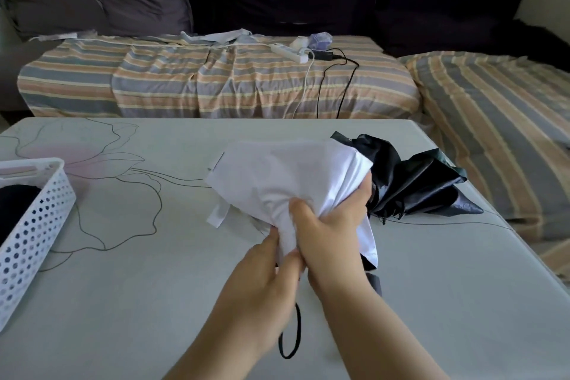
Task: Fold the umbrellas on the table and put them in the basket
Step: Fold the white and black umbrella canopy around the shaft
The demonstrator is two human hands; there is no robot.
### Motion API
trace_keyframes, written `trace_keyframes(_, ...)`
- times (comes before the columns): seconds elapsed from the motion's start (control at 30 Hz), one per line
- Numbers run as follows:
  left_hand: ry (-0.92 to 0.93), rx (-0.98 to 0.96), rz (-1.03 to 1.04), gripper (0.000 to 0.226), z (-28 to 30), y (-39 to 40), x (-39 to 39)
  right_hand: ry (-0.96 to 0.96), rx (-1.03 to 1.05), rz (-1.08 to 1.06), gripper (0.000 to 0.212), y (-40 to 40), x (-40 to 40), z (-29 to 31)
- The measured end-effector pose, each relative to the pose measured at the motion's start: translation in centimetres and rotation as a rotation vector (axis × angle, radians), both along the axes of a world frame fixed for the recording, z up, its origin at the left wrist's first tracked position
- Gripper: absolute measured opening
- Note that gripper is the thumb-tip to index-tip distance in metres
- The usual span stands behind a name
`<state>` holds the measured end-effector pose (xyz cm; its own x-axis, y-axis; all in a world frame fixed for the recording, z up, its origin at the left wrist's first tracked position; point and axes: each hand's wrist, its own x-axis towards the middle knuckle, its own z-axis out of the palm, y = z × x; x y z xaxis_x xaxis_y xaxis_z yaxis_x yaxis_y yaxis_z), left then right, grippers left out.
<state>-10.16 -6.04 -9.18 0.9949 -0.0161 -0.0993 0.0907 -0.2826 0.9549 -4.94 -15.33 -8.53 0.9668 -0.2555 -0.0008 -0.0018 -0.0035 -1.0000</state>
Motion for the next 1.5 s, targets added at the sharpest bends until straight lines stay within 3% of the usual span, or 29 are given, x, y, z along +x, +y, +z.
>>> trace_keyframes(0.07, 0.102, -0.002, 0.078, 0.034, -0.2, 0.1, 1.2, -0.021, -0.014, 0.015, 0.097, 0.3, -0.3, -0.2)
trace_keyframes(0.13, 0.195, -0.148, 0.089, 0.045, -1.1, 0.8, 1.8, -0.035, -0.021, 0.028, 0.098, 0.6, -0.5, -0.4)
trace_keyframes(0.3, 0.015, -0.136, 0.007, 0.02, 0.3, -0.3, 0.7, 0.055, 0.099, 0.078, 0.098, 0.9, -0.6, 0.1)
trace_keyframes(0.4, -0.106, -0.189, 0.089, 0.029, 0.0, -0.3, 1.1, 0.072, 0.169, 0.177, 0.091, -0.1, -0.7, 0.8)
trace_keyframes(0.53, -0.033, -0.353, 0.275, 0.033, 0.4, 1.2, 2.4, -0.061, -0.208, 0.073, 0.057, -2.4, -0.6, 1.6)
trace_keyframes(0.63, 0.058, -0.395, 0.317, 0.036, 0.7, 2.5, 2.7, -0.139, -0.478, -0.144, 0.066, -4.6, 0.5, 1.2)
trace_keyframes(0.8, 0.061, -0.348, 0.295, 0.036, 0.9, 3.1, 2.7, 0.097, -0.309, -0.062, 0.079, -6.9, 1.9, 0.9)
trace_keyframes(0.97, 0.091, -0.376, 0.24, 0.029, 1.0, 3.3, 2.6, 0.029, -0.306, 0.171, 0.037, -8.2, 2.4, 1.5)
trace_keyframes(1.07, 0.14, -0.469, 0.247, 0.025, 1.0, 4.0, 2.7, -0.058, -0.373, 0.172, 0.038, -8.4, 2.3, 1.9)
trace_keyframes(1.2, 0.161, -0.525, 0.283, 0.024, 0.7, 4.2, 3.1, -0.242, -0.325, -0.164, 0.043, -8.9, 1.7, 2.7)
trace_keyframes(1.27, 0.158, -0.532, 0.283, 0.022, 0.5, 4.0, 3.3, -0.265, -0.309, -0.211, 0.045, -8.4, 1.2, 2.6)
trace_keyframes(1.4, 0.134, -0.508, 0.304, 0.02, 0.4, 4.0, 3.3, -0.115, -0.222, -0.037, 0.048, -8.0, 1.5, 1.9)
trace_keyframes(1.5, 0.099, -0.465, 0.329, 0.021, 0.4, 4.3, 3.2, -0.137, -0.3, -0.024, 0.071, -7.9, 0.8, 1.6)
